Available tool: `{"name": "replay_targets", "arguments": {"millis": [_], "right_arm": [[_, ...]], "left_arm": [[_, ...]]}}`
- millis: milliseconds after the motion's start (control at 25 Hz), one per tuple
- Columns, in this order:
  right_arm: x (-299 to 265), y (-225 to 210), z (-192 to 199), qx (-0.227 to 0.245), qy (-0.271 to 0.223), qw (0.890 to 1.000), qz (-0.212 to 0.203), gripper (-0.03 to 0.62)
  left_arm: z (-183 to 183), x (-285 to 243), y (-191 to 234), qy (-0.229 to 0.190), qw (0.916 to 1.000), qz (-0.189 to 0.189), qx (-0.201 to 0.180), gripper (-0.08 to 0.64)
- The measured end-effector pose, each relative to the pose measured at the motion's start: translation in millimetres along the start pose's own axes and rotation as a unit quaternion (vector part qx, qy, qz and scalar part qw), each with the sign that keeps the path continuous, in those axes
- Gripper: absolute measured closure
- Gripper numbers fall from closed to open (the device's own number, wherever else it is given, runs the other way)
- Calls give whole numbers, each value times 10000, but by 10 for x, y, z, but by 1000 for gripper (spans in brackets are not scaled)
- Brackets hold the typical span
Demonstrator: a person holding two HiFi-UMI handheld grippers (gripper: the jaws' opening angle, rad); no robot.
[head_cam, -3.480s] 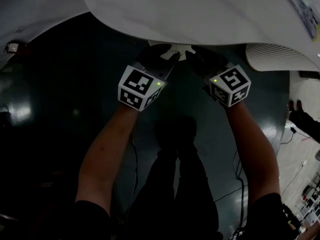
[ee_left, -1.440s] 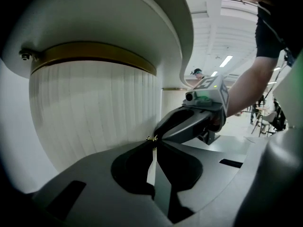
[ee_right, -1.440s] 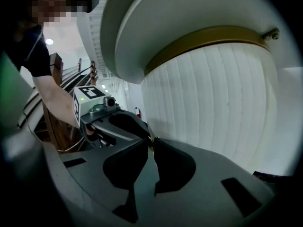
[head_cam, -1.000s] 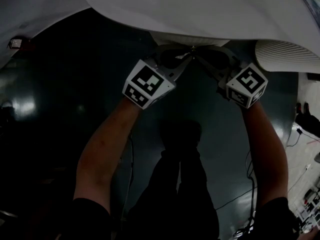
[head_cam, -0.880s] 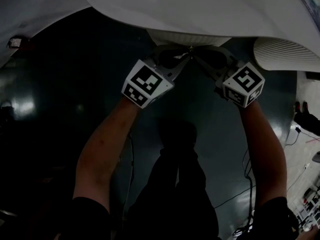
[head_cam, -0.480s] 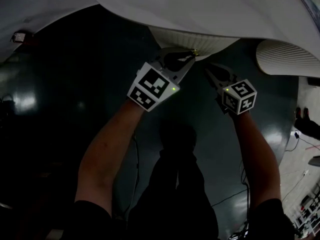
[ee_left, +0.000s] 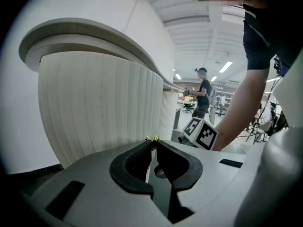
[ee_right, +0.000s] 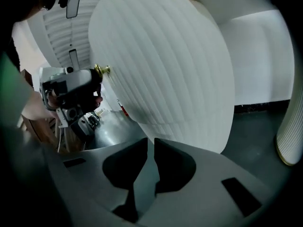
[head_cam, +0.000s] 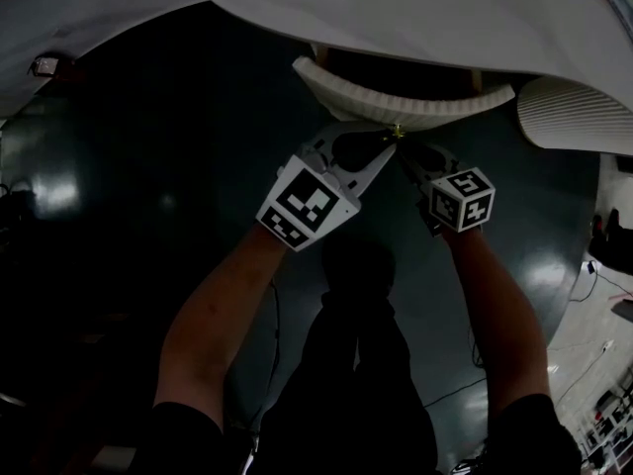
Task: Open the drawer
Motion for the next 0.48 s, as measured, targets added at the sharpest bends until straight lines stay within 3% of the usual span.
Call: {"name": "replay_targets", "arguments": {"millis": [120,320,480], "right_arm": [[67,-14,110,-115,-31,9999,104,550],[470,243,289,-508,-269,9983,-87,551],[904,400,167,-934,-664,9934,-62,550]], "left_arm": [[25,55,-99,-56,10000,-30,23,526],[64,182,-289,-52,10000,-27,-29,526],[63,265,-464,42,9999,8,-113,526]]}}
Point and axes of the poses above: the fingertips, and each gripper's own axes: x backward along the fingers, y to its left, z out of its underside, the point moved 6 cm from there along x, backward along the fingers, and after that the axes turned 6 degrees about -x, right-handed, at the moved point
